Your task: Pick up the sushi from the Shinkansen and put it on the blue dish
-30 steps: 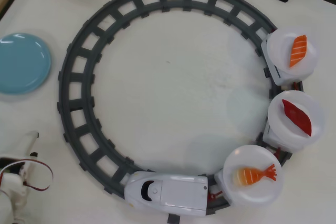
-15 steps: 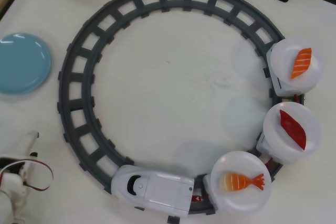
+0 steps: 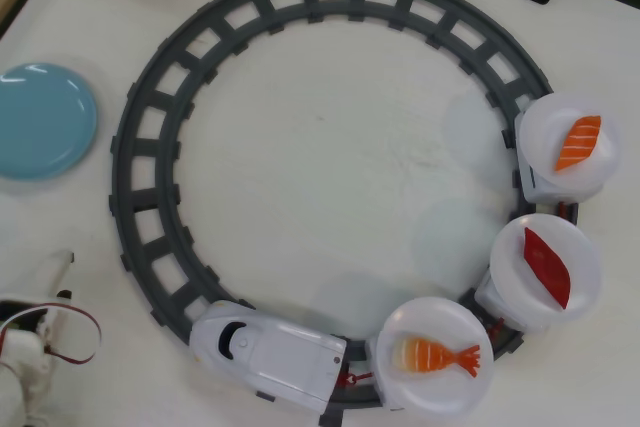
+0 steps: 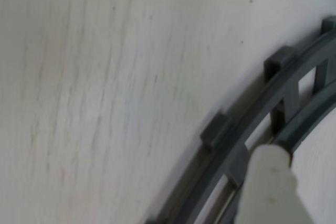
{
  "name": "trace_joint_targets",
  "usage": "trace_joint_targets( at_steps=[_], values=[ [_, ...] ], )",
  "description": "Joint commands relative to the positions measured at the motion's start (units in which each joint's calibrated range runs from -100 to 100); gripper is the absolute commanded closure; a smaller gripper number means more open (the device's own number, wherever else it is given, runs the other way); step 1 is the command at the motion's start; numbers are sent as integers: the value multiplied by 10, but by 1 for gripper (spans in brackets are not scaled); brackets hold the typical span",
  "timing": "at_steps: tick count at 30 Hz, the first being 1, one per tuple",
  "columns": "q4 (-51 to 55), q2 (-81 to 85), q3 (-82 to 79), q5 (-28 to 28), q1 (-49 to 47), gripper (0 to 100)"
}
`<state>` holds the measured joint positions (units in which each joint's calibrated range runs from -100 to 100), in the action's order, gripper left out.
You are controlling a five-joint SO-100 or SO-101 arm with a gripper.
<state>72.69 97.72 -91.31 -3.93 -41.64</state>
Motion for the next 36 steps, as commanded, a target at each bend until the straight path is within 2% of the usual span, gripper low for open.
trace_joint_targets(
  at_steps=[1,36],
  values=[
    [0,0,-17,-4,6,81],
    [-3,0,-17,-3,-1,81]
  ],
)
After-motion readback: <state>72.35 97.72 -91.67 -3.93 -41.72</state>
